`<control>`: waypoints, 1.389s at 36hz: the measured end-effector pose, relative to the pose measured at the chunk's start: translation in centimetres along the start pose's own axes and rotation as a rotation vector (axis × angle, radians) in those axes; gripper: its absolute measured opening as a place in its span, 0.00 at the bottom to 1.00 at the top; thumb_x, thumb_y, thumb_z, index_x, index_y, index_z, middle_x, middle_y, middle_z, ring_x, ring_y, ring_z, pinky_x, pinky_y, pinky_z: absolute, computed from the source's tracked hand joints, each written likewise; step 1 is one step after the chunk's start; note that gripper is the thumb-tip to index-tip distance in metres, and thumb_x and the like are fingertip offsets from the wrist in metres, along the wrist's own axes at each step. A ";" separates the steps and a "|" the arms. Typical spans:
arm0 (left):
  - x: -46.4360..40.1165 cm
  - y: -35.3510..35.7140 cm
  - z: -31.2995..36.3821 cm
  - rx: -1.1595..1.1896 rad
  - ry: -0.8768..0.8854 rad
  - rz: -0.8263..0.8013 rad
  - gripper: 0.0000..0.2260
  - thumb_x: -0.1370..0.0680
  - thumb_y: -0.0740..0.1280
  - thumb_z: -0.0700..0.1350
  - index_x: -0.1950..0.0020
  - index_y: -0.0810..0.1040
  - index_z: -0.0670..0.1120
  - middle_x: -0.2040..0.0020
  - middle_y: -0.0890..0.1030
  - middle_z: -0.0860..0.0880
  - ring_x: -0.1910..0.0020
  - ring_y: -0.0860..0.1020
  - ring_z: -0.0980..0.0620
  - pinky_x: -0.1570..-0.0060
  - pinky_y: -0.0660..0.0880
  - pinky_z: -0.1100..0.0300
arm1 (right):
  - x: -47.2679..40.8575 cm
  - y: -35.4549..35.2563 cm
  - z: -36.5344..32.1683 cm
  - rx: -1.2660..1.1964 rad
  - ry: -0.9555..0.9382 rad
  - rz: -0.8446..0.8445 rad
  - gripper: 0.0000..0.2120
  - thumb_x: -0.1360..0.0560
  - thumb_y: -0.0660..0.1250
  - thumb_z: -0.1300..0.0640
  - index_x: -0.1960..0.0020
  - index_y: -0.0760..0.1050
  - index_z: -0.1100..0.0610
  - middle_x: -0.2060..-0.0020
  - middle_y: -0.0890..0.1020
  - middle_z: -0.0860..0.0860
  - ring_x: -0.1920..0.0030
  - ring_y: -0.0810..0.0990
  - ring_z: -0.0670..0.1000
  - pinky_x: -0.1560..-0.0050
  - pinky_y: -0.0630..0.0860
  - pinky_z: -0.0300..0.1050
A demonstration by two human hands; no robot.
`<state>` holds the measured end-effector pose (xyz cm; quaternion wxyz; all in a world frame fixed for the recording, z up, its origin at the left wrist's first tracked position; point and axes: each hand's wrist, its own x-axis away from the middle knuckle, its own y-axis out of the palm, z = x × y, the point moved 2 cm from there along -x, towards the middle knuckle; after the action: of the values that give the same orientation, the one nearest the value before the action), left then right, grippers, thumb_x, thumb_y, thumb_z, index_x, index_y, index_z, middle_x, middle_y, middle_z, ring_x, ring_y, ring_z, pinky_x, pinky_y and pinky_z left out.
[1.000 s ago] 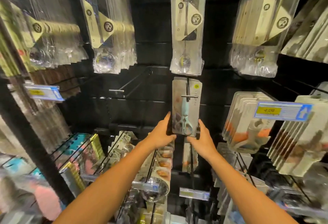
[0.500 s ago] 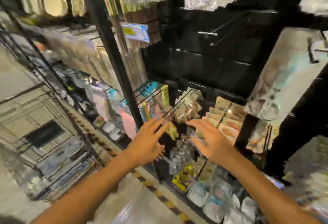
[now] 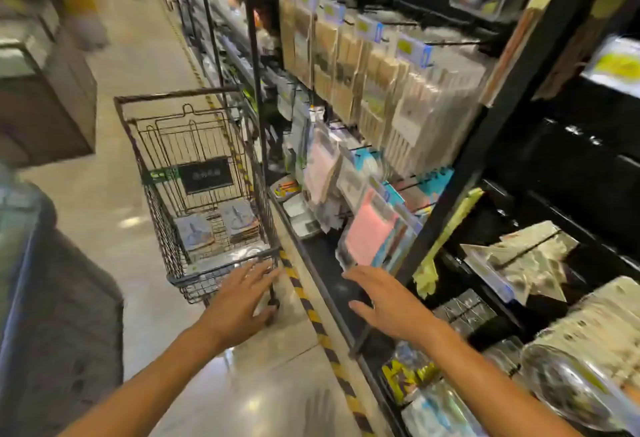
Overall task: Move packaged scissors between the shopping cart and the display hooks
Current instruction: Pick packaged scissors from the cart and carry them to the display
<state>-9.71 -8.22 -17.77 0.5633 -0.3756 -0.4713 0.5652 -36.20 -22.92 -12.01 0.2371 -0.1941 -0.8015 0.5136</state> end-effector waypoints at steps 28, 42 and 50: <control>-1.1 2.5 -21.6 0.143 -0.609 -0.140 0.30 0.18 0.50 0.64 0.24 0.70 0.47 0.28 0.75 0.44 0.30 0.75 0.38 0.33 0.72 0.43 | -32.8 8.7 -4.7 -0.027 -0.218 -0.353 0.26 0.19 0.65 0.49 0.23 0.65 0.49 0.28 0.72 0.47 0.27 0.68 0.52 0.33 0.61 0.34; -7.3 3.1 -23.4 0.242 -0.774 -0.205 0.40 0.25 0.40 0.70 0.17 0.53 0.51 0.17 0.56 0.48 0.19 0.53 0.44 0.20 0.50 0.50 | -42.1 10.8 -3.6 -0.009 -0.284 -0.502 0.23 0.20 0.66 0.48 0.26 0.68 0.48 0.32 0.75 0.49 0.32 0.74 0.54 0.33 0.73 0.52; -10.5 5.0 -28.5 0.307 -0.735 -0.210 0.36 0.23 0.47 0.64 0.21 0.66 0.44 0.23 0.68 0.40 0.25 0.68 0.36 0.25 0.61 0.43 | -46.4 12.6 -3.7 0.011 -0.174 -0.550 0.24 0.21 0.64 0.51 0.25 0.68 0.51 0.30 0.74 0.53 0.30 0.71 0.56 0.29 0.68 0.50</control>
<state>16.99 -15.10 -31.45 0.4617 -0.0102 -0.5872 0.6648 4.51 -40.93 -30.57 0.2990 0.0766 -0.8384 0.4493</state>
